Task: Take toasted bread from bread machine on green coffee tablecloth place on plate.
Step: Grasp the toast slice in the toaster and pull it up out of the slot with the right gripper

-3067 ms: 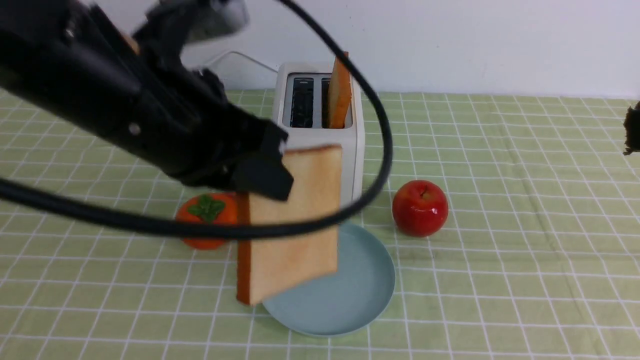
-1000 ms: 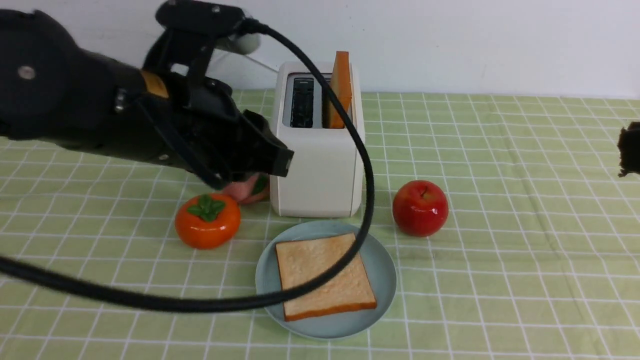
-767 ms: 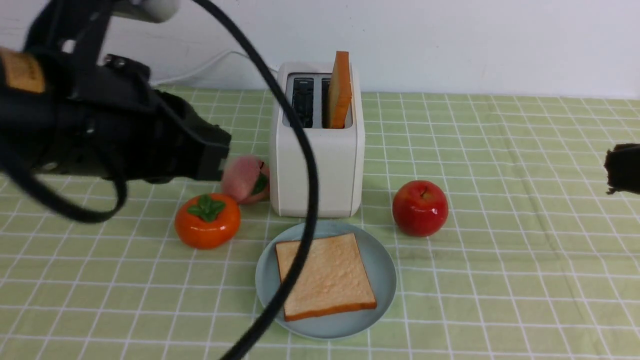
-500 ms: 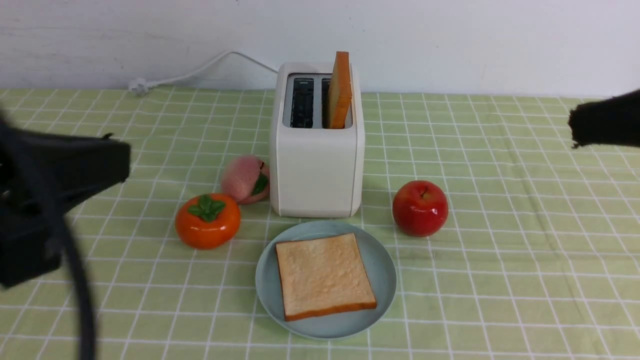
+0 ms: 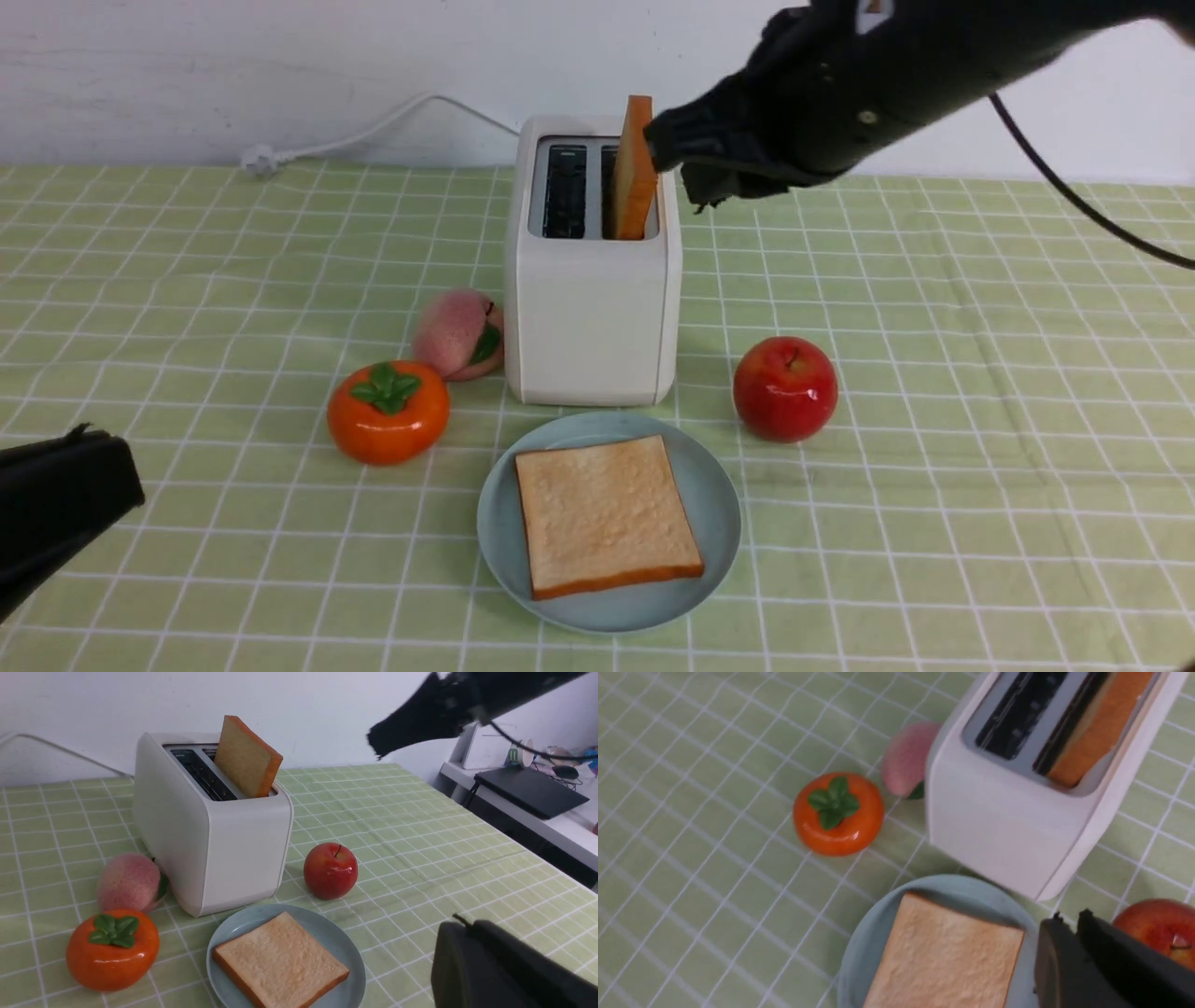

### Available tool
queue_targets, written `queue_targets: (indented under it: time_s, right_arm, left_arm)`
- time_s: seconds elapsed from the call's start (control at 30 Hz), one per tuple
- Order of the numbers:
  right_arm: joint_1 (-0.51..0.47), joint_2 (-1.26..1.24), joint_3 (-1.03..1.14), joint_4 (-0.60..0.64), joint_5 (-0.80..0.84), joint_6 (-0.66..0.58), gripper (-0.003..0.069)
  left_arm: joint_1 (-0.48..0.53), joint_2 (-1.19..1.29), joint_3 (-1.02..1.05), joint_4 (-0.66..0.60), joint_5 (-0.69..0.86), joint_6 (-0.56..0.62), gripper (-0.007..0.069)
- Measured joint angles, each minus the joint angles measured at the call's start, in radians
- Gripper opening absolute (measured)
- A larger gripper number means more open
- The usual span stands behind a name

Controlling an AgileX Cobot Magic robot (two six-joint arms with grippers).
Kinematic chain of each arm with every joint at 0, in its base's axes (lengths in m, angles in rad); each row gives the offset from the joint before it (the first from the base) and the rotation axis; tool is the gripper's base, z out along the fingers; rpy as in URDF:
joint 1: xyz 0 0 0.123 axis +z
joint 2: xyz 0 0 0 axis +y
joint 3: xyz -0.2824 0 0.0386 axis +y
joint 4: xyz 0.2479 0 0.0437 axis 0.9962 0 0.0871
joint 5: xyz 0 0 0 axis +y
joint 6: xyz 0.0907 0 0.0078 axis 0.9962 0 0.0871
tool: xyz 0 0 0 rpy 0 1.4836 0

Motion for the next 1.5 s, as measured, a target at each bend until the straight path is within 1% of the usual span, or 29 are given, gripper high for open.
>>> queue_targets:
  time_s: [0.07, 0.1, 0.13, 0.17, 0.2, 0.23, 0.27, 0.37, 0.47, 0.57, 0.67, 0.73, 0.77, 0.83, 0.87, 0.97, 1.03, 1.07, 1.1, 1.13, 1.3, 1.43, 1.5]
  right_arm:
    - [-0.002, 0.049, -0.043, -0.044, -0.013, 0.052, 0.016]
    - [-0.006, 0.1, -0.09, -0.081, -0.037, 0.096, 0.0232]
    - [-0.007, 0.112, -0.095, -0.085, -0.04, 0.099, 0.0252]
    - [-0.012, 0.154, -0.134, -0.092, -0.08, 0.116, 0.0332]
    - [-0.014, 0.18, -0.152, -0.093, -0.105, 0.121, 0.0382]
    - [-0.016, 0.185, -0.155, -0.093, -0.111, 0.121, 0.0392]
    - [-0.023, 0.218, -0.175, -0.097, -0.147, 0.123, 0.0454]
    - [-0.045, 0.286, -0.201, -0.102, -0.207, 0.125, 0.0556]
    - [-0.074, 0.332, -0.208, -0.104, -0.233, 0.134, 0.058]
    - [-0.094, 0.36, -0.208, -0.103, -0.249, 0.143, 0.0573]
    - [-0.104, 0.397, -0.208, -0.099, -0.302, 0.148, 0.0539]
    - [-0.102, 0.416, -0.209, -0.099, -0.344, 0.149, 0.0505]
    - [-0.102, 0.418, -0.209, -0.098, -0.347, 0.149, 0.0502]
    - [-0.101, 0.435, -0.21, -0.093, -0.373, 0.149, 0.0447]
    - [-0.101, 0.435, -0.21, -0.092, -0.375, 0.149, 0.0437]
    - [-0.101, 0.437, -0.211, -0.093, -0.38, 0.149, 0.0336]
    - [-0.101, 0.436, -0.215, -0.096, -0.391, 0.149, 0.0239]
    - [-0.101, 0.436, -0.216, -0.091, -0.391, 0.149, 0.023]
    - [-0.1, 0.435, -0.216, -0.085, -0.393, 0.15, 0.0154]
    - [-0.1, 0.434, -0.216, -0.081, -0.393, 0.151, 0.0123]
    - [-0.1, 0.409, -0.216, -0.082, -0.366, 0.151, 0.0125]
    - [-0.1, 0.326, -0.216, -0.071, -0.345, 0.15, 0.0125]
    - [-0.1, 0.255, -0.216, -0.044, -0.336, 0.134, 0.0125]
  left_arm:
    - [0.0, 0.0, 0.001, -0.004, -0.002, 0.0, -0.0013]
    - [0.0, 0.0, 0.001, -0.01, -0.002, 0.0, -0.0013]
    - [0.0, 0.0, 0.001, -0.012, -0.002, 0.0, -0.0013]
    - [0.0, 0.0, 0.002, -0.019, -0.002, 0.0, -0.0013]
    - [0.0, 0.0, 0.002, -0.02, -0.002, 0.0, -0.0013]
    - [0.0, 0.0, 0.002, -0.02, -0.002, 0.0, -0.0013]
    - [0.0, 0.0, 0.002, -0.021, -0.002, 0.0, -0.0013]
    - [0.0, 0.0, 0.002, -0.022, -0.002, 0.0, -0.0013]
    - [0.0, 0.0, 0.002, -0.022, -0.002, 0.006, -0.0013]
    - [0.0, 0.0, 0.002, -0.022, -0.002, 0.019, -0.0013]
    - [0.0, 0.0, 0.002, -0.022, -0.004, 0.026, -0.0013]
    - [0.0, 0.0, 0.002, -0.022, -0.005, 0.027, -0.0013]
    - [0.0, 0.0, 0.002, -0.022, -0.005, 0.027, -0.0013]
    - [0.0, 0.0, 0.002, -0.022, -0.005, 0.027, -0.0013]
    - [0.0, 0.0, 0.002, -0.022, -0.005, 0.027, -0.0013]
    - [0.0, 0.0, 0.002, -0.022, -0.001, 0.03, -0.0013]
    - [0.0, 0.0, 0.002, -0.022, -0.001, 0.03, -0.0013]
    - [0.0, 0.0, 0.002, -0.022, -0.001, 0.03, -0.0013]
    - [0.0, 0.0, 0.002, -0.022, -0.001, 0.03, -0.0013]
    - [0.0, 0.0, 0.002, -0.022, -0.001, 0.03, -0.0013]
    - [0.0, 0.0, 0.002, -0.022, -0.001, 0.03, -0.0013]
    - [0.0, 0.0, 0.002, -0.022, -0.001, 0.044, -0.0013]
    - [0.0, 0.0, 0.002, -0.022, -0.001, 0.052, -0.0013]
